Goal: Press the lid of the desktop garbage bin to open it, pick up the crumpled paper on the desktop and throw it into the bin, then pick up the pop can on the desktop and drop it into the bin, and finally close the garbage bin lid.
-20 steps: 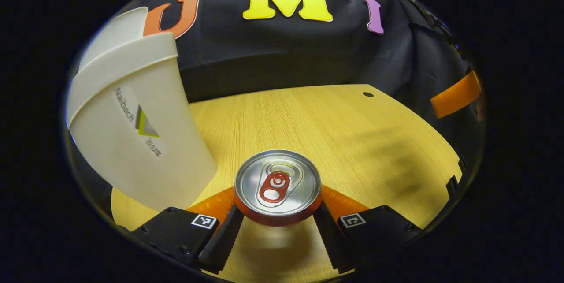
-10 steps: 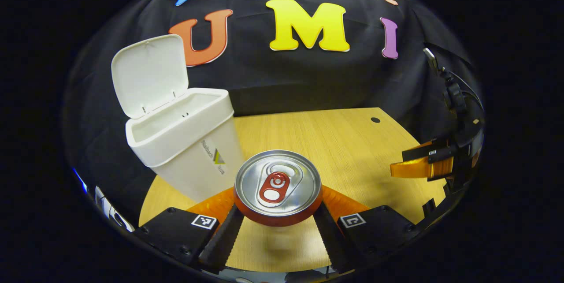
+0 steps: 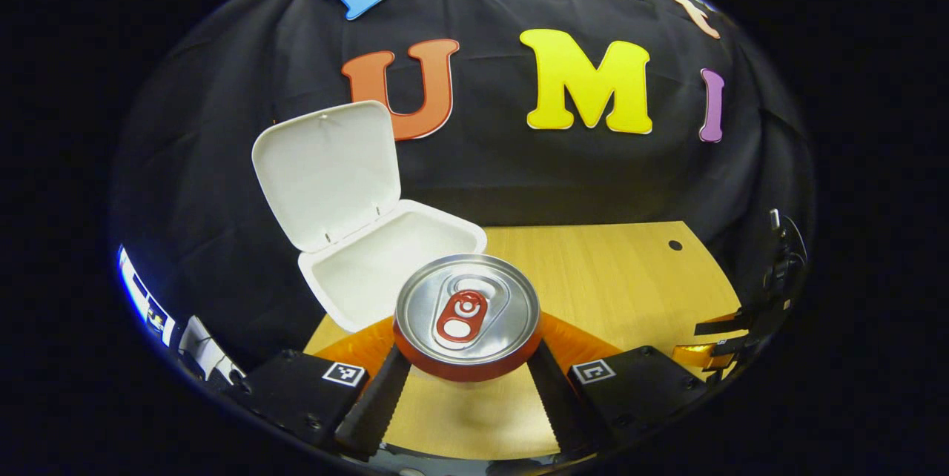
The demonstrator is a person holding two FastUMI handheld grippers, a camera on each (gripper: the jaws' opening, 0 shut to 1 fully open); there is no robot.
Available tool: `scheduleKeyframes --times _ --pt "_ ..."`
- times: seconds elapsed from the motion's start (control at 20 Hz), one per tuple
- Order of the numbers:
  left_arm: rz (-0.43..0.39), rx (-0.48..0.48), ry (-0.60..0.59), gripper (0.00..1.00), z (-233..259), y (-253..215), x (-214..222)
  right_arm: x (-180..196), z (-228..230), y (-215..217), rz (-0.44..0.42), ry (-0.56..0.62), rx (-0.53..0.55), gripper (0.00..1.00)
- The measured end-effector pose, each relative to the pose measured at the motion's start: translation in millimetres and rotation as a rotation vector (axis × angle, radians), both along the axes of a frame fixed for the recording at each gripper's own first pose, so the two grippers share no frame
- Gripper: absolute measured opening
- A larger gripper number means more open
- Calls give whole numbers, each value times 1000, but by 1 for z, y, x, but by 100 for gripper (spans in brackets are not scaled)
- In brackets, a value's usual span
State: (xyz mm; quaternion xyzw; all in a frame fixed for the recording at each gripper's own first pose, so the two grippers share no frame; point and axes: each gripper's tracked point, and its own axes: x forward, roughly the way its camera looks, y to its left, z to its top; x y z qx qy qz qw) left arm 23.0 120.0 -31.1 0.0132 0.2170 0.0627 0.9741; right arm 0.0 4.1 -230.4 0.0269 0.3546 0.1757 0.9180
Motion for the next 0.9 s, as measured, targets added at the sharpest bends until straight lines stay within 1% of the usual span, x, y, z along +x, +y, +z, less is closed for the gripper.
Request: scheduleKeyframes --times 0.05,0.1,0.15,0.2,0.25,0.3,0.35,0.4,0.45,0.55,0.65,0.7,0.9 --pt "4 -8 -5 86 5 7 5 -2 -2 0 -6 4 -2 93" --pt "16 -16 -13 85 11 16 8 -5 -3 3 -8 10 -1 96" --pt "24 -17 -27 85 17 25 14 -8 -4 5 -9 16 2 96" --pt "36 -11 -37 86 22 35 21 -11 -4 9 -9 23 13 93" --pt "49 -1 -49 86 26 46 29 -12 -3 13 -14 28 26 96" --pt "60 3 -55 85 26 56 38 -13 -4 16 -26 32 33 93" --pt "73 -4 -59 85 26 66 46 -12 -4 17 -46 29 36 96" --pt "87 -18 -64 85 24 75 55 -12 -5 20 -60 29 40 93" --pt "100 -30 -57 85 19 82 63 -12 -7 23 -70 33 40 96" --pt "129 -50 -35 86 3 97 76 -13 -11 27 -86 46 35 96" --pt "140 -73 -9 86 -12 104 89 -15 -16 29 -92 56 19 96" --pt "144 -80 -4 86 -17 107 96 -15 -16 28 -95 57 9 93" --pt "155 -97 27 86 -33 113 111 -16 -21 22 -114 76 -14 93"
